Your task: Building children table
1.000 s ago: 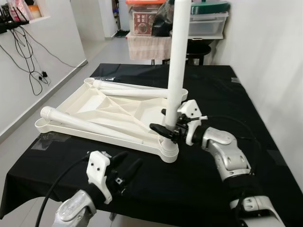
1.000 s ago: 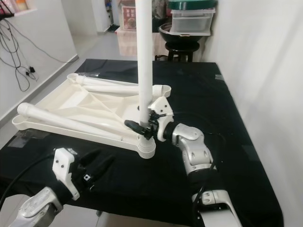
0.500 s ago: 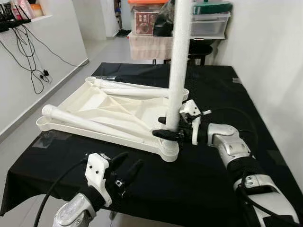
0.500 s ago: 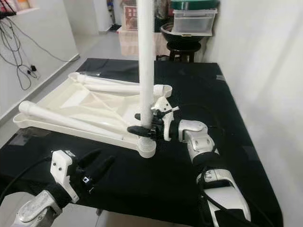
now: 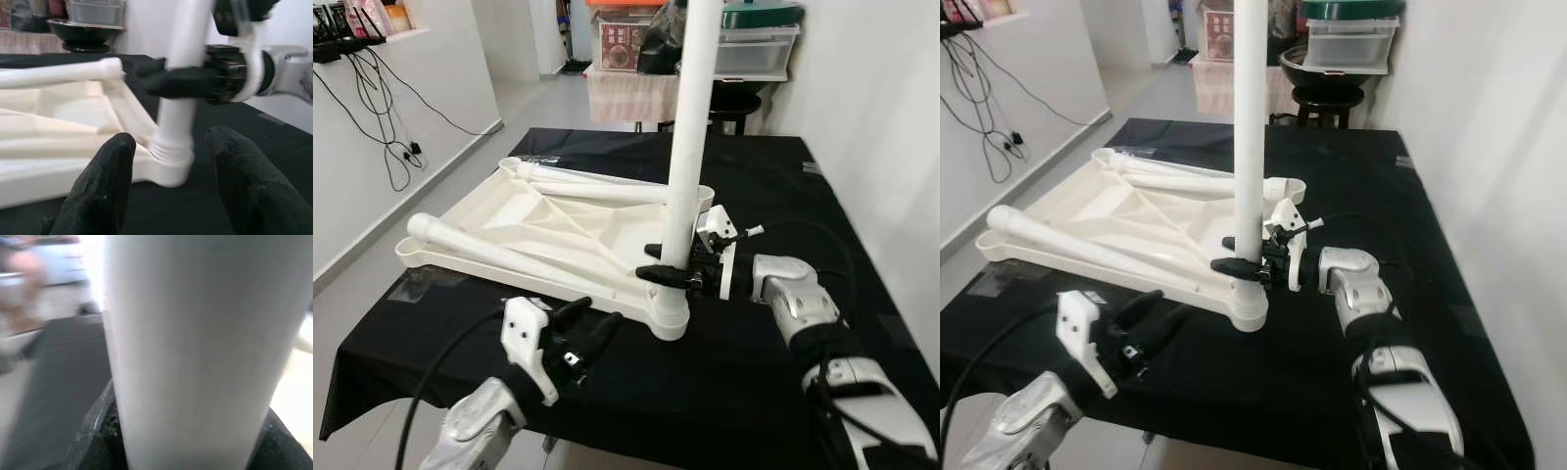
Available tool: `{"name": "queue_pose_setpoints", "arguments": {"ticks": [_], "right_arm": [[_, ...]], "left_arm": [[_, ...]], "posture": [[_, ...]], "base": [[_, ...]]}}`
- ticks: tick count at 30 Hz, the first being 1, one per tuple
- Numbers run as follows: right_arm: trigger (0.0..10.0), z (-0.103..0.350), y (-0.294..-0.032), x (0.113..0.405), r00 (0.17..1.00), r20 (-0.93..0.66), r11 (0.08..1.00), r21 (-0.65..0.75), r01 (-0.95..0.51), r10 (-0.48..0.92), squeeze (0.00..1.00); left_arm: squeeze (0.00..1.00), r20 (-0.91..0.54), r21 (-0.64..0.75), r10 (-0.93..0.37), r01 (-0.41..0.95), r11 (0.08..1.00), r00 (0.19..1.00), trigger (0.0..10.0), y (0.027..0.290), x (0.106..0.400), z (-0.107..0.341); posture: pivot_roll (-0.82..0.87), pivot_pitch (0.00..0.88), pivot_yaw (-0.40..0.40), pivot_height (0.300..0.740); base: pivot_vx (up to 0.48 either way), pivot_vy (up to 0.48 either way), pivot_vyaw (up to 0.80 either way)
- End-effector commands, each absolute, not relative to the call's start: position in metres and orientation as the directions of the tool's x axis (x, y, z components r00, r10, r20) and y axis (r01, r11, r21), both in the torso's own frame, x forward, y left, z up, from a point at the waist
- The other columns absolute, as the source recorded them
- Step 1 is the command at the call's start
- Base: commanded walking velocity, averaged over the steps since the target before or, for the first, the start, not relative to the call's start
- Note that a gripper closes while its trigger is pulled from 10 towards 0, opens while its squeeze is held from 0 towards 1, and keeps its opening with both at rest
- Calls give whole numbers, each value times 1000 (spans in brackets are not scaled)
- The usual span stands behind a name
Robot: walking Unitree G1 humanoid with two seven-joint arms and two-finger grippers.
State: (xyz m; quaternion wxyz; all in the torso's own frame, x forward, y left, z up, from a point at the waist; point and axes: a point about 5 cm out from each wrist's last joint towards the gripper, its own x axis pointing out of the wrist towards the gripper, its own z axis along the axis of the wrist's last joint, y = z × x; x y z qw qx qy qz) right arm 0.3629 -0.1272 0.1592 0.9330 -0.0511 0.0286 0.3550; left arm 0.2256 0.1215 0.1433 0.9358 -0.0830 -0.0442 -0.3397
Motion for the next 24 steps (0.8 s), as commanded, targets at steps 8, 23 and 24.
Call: {"name": "queue_pose_setpoints", "arguments": {"ticks": [8,23,24], "right_arm": [[0,126,-97,326,918,-203,930,-70,-360,340,0],[10000,176,-102,346,711,-3,711,-24,-703,703,671],[10000,181,-111,347,648,-17,647,-59,-761,761,0]], "left_arm": [[0,82,-108,-609,615,781,789,10000,135,228,134],[0,77,-121,-607,612,782,791,10000,131,233,133],[0,77,-123,-608,613,780,790,10000,130,233,132]], "posture": [[20,10,15,740],[31,0,-5,740],[30,0,-9,740]], "base": [[0,0,0],[0,0,0],[0,0,0]]}}
